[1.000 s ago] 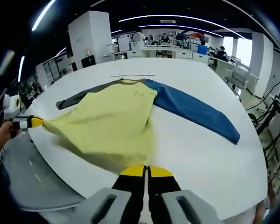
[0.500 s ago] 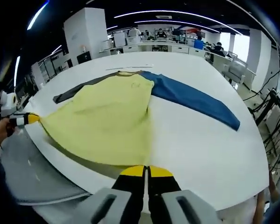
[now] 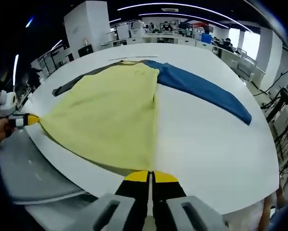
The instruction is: Fold the garment on the visible template until the final outline fits inside the template.
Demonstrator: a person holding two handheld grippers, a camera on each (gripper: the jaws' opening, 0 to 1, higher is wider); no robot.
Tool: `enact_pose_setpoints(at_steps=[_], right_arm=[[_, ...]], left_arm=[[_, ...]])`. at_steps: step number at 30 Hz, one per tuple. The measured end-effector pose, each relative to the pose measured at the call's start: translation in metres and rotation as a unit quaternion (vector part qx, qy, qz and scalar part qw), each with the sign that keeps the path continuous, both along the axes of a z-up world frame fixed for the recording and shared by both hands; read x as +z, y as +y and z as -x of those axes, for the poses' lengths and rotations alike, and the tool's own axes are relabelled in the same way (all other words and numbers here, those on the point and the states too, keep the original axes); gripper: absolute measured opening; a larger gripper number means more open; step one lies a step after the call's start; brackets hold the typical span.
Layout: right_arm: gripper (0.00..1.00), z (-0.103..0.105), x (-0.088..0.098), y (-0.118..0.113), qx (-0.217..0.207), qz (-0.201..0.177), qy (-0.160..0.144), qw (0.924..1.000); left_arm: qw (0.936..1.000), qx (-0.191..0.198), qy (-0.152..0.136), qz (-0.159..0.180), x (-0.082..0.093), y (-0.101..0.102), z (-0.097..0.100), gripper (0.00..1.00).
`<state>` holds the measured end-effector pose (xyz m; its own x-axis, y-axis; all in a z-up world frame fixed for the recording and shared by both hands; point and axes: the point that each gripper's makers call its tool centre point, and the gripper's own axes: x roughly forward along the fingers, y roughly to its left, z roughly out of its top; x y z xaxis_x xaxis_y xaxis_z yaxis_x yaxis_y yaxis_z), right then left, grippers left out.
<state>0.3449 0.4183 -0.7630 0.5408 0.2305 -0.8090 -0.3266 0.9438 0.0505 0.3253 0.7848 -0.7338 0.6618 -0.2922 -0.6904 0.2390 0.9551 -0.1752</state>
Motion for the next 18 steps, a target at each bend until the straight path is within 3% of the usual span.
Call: enact_pose_setpoints(at_steps=[7,8,12,18], right_arm=[[0.0,0.0,-0.001,-0.003,0.006,0.0,0.007,1.0],[0.05,-0.002,0.002,-0.004,0.006,-0.001,0.002,1.0],[0.15,-0.013,0.014,-0.004,0.012,-0.004,-0.016,0.9998],[0.27,-0.035,0.031,0.003,0.026,-0.021,-0.044,0.9985]], left_arm=[[0.9998,-0.002,-0.018,-0.003,0.006,0.0,-0.004,0.01],[0.9998,-0.002,-0.021,-0.004,0.007,0.0,-0.005,0.03],[0.9992,0.005,-0.04,-0.001,0.015,0.004,-0.011,0.24],[0.9975,0.011,-0.07,0.007,0.026,0.008,-0.02,0.48]])
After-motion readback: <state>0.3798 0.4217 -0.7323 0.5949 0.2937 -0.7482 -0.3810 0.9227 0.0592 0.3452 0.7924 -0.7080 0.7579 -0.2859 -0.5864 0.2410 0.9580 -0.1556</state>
